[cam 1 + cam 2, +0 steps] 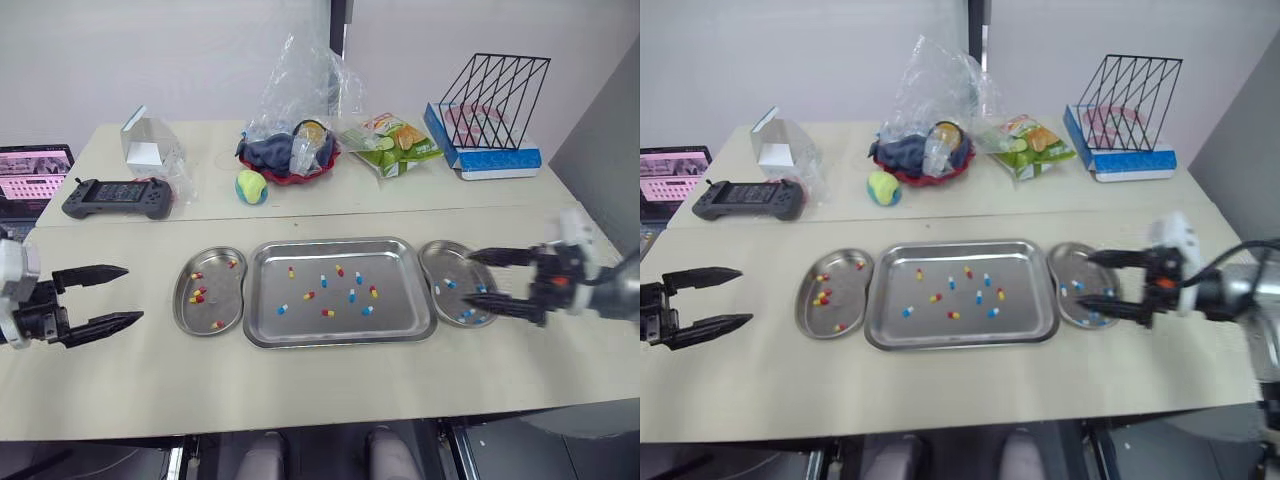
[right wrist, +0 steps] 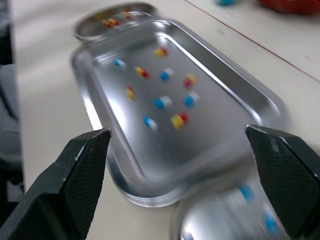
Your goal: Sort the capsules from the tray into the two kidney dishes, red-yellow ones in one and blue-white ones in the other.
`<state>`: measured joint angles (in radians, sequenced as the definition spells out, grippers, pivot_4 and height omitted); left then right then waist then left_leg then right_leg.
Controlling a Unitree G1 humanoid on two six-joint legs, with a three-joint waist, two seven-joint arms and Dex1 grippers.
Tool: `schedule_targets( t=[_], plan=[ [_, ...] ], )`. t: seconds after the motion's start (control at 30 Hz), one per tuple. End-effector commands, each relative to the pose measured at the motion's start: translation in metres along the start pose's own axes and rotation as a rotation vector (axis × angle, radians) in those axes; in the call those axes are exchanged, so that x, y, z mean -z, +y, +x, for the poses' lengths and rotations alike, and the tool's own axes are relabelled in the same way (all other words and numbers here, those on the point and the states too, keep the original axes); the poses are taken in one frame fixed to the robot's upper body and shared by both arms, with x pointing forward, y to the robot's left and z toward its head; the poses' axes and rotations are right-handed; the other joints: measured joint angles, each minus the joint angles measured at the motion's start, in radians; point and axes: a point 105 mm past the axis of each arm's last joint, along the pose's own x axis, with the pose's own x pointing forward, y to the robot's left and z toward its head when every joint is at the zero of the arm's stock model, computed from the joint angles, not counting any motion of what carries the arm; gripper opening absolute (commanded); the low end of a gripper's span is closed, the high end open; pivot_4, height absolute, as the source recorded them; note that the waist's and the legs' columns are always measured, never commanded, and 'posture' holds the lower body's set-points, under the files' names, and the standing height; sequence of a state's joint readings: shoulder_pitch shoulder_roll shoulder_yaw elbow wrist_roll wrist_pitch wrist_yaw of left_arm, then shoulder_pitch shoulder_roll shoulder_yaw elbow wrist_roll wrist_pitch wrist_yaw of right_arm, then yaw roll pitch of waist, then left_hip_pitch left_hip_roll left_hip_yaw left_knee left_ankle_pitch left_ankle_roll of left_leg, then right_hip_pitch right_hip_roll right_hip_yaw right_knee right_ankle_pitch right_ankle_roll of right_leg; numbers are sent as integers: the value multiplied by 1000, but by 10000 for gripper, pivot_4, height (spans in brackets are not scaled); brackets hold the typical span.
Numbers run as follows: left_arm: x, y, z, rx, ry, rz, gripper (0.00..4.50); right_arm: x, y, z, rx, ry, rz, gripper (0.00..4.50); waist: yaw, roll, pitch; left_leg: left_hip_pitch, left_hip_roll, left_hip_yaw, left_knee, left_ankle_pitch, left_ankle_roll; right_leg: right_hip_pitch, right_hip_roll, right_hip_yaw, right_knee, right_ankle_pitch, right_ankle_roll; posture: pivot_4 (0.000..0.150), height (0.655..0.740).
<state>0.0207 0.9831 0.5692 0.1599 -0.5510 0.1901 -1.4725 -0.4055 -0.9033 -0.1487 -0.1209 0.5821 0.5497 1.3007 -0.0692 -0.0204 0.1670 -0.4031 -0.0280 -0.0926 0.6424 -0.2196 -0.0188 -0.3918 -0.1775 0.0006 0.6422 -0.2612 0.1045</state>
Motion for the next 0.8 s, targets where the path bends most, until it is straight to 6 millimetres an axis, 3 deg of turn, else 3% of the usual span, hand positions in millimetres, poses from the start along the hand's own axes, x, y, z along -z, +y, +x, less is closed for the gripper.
schedule_targets(
  t=[0.03, 0.2, 0.43, 0.6, 0.8],
  plan=[
    [-13, -4, -5, -48, -24, 53, 45000, -20, 9, 34, -71, -23, -68, 44917, 8, -1, 0, -1, 0, 0, 0, 0, 0, -1, 0, 0, 0, 0, 0, 1500, 7346],
    [-5, -16, -5, -102, -23, 55, 45000, -43, 17, 102, -163, -102, -80, 44917, 28, -1, 0, -2, 0, -1, 1, 0, -1, -1, 0, 0, 0, 0, 0, 1500, 7346],
    [2, -24, -4, -153, -19, 40, 45000, -25, 16, 173, -186, 14, -207, 44917, 28, -2, -1, -2, -1, -3, 1, 1, -2, -3, 0, -1, 2, 1, -1, 1500, 7346],
    [4, -25, -6, -158, -13, 26, 45000, -9, 23, 203, -241, 66, -227, 44917, 21, -2, -1, -2, -1, -2, 1, 1, -3, -6, 0, -1, 5, 1, -1, 1500, 7346],
    [4, -25, -6, -162, -9, 29, 45000, 7, 34, 220, -288, 98, -207, 44917, 20, -2, -1, -2, -1, -2, 0, 1, -3, -8, 0, -1, 5, 1, -1, 1500, 7346]
  ],
)
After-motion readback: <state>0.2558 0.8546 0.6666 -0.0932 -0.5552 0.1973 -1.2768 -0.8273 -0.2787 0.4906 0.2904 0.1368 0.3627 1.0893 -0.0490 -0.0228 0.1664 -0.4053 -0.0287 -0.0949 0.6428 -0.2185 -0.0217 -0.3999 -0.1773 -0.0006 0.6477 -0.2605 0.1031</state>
